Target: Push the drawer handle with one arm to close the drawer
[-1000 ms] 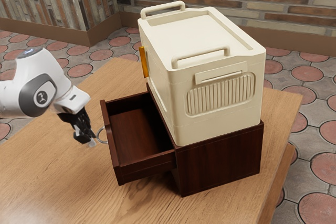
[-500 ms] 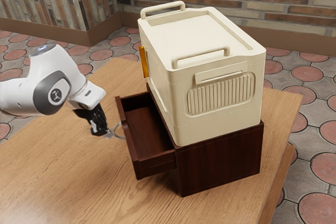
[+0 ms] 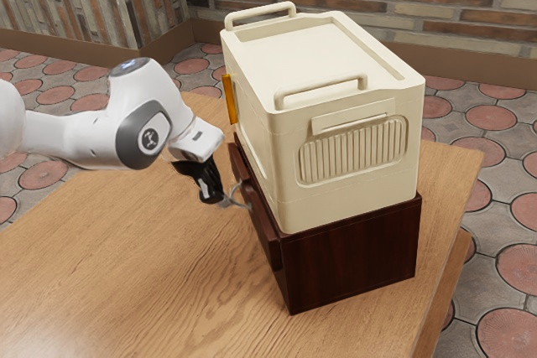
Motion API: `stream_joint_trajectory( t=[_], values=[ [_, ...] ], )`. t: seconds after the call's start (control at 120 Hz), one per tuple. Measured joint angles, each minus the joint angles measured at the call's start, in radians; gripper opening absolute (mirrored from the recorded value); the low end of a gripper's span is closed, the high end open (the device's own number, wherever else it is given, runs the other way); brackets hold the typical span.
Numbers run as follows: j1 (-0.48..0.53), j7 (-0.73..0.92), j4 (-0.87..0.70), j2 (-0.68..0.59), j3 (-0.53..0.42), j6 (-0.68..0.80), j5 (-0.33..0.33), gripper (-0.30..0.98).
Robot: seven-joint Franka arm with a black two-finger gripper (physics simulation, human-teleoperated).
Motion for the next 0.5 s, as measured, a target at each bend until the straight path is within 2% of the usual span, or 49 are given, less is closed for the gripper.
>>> stream_joint_trajectory(
  t=[0.183,0.25,0.325,0.417,0.5],
  values=[
    [-0.048,-0.006,0.047,0.038,0.004,-0.003,-0.028,-0.10],
    [-0.087,-0.009,-0.056,-0.082,0.032,-0.007,-0.029,-0.10],
    [-0.014,-0.011,-0.160,-0.222,0.045,-0.018,-0.013,-0.09],
    [0.102,-0.031,-0.170,-0.337,0.006,-0.097,0.065,0.11],
    [0.131,-0.120,0.097,-0.362,-0.065,-0.308,0.173,0.29]
  ],
)
